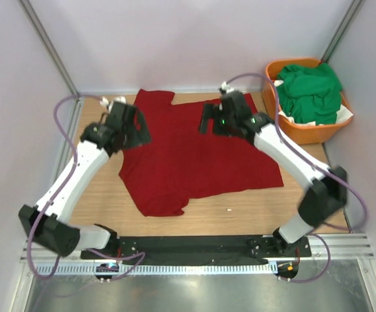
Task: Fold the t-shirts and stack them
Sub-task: Flatten the tshirt out
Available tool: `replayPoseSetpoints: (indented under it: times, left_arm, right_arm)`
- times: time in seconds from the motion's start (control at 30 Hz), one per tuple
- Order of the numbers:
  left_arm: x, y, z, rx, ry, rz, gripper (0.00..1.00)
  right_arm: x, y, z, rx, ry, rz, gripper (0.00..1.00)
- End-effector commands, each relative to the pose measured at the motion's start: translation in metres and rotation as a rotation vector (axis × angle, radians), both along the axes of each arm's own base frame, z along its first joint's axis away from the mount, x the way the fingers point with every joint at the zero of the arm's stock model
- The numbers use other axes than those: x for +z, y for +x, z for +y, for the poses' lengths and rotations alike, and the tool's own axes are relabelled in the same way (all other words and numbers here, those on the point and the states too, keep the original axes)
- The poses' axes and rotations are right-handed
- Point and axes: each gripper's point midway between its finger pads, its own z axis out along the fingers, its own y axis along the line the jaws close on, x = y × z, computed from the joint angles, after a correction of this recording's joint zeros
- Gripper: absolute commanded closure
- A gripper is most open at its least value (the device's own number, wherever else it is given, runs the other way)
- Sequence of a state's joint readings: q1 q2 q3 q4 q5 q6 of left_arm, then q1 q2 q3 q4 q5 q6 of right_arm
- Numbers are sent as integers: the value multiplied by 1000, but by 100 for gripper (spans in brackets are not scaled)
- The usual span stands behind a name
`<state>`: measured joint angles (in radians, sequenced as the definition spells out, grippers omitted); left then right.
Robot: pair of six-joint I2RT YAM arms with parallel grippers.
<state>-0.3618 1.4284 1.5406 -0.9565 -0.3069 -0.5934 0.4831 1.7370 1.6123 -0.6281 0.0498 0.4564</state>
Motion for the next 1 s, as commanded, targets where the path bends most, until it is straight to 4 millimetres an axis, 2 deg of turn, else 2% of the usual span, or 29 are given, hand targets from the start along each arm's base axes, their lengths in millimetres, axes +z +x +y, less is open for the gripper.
replayPoseSetpoints:
  times: [0.0, 0.03, 0.07, 0.1, 0.17, 0.2, 0.27, 0.3, 0.4, 0.5, 0.67, 0.8, 0.83, 0.87, 0.93, 0.97]
  left_arm:
    - [-93, -81, -25, 11, -66, 237, 4]
    - [-87, -97, -32, -7, -112, 206, 4]
    - [-97, -116, -46, -25, -134, 225, 5]
    - [-114, -132, -48, -39, -128, 249, 6]
    - [-121, -146, -51, -38, -132, 228, 9]
    - [-134, -159, -57, -51, -134, 246, 10]
    - [-140, -166, -67, -65, -156, 235, 12]
    - [-145, -175, -77, -83, -164, 244, 13]
    - [-169, -189, -87, -92, -104, 281, 14]
    - [-186, -195, -98, -107, -48, 299, 14]
    - [-199, -189, -116, -131, -3, 298, 17]
    - [-212, -190, -122, -146, 49, 322, 20]
    - [-218, -191, -122, -150, 69, 333, 23]
    - [-221, -192, -124, -161, 84, 339, 31]
    - [-221, -190, -129, -180, 100, 341, 51]
    - [-226, -190, -128, -194, 136, 356, 78]
  right_arm:
    - [-42, -87, 8, 25, 79, 94, 0]
    - [-45, -103, 5, 21, 92, 99, 0]
    - [-37, -124, 5, 28, 114, 76, 0]
    - [-58, -145, -3, 7, 105, 122, 0]
    - [-62, -170, -14, -4, 107, 108, 0]
    - [-64, -177, -19, -20, 111, 115, 0]
    - [-60, -188, -28, -27, 119, 98, 0]
    - [-61, -192, -36, -45, 102, 101, 0]
    - [-54, -200, -51, -66, 79, 82, 0]
    - [-50, -205, -60, -80, 72, 68, 0]
    - [-56, -212, -66, -85, 60, 84, 0]
    - [-59, -214, -69, -87, 50, 85, 0]
    - [-60, -214, -71, -90, 44, 84, 0]
    - [-62, -214, -71, -88, 38, 85, 0]
    - [-63, -214, -71, -89, 36, 86, 0]
    - [-66, -214, -72, -88, 30, 93, 0]
